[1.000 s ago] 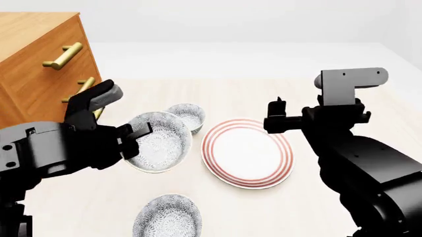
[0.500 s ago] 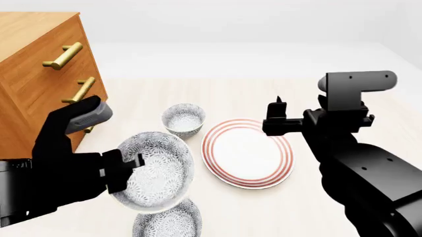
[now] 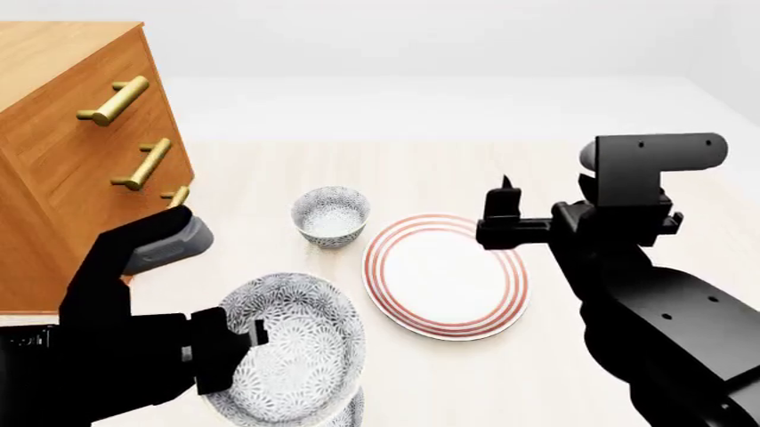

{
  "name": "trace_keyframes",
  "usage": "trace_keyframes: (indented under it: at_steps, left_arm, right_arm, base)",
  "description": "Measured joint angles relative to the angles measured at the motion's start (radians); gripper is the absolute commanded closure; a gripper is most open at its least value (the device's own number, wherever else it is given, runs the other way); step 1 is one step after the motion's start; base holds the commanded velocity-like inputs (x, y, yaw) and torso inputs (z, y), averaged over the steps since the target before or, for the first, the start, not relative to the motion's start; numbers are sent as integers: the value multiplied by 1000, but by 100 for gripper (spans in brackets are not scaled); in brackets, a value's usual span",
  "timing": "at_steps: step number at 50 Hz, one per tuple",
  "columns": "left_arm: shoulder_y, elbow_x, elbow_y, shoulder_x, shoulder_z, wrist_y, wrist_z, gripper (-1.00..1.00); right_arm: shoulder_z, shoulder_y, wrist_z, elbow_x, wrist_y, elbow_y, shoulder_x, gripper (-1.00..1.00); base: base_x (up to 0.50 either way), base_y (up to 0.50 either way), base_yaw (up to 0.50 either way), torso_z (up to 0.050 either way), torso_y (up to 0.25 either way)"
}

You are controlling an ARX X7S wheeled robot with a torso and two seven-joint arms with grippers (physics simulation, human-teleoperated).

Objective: Stack the bowl in the middle on the bowl at the back.

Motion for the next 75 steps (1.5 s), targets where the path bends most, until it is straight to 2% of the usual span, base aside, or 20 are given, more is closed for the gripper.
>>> trace_keyframes:
  at_steps: [29, 51, 75]
  left_arm:
    - [57, 87, 17, -6, 63, 12, 61, 100]
    - [56, 195, -41, 15, 94, -10, 116, 100]
    - [57, 238, -66, 20, 114, -12, 149, 100]
  right_arm:
    - [24, -23, 25, 35, 13, -28, 8, -100]
    - [28, -31, 41, 53, 7, -28, 15, -100]
    - [23, -35, 56, 67, -5, -17, 24, -100]
  base:
    - [0, 0, 0, 0, 0]
    - [0, 0, 0, 0, 0]
    - [0, 0, 0, 0, 0]
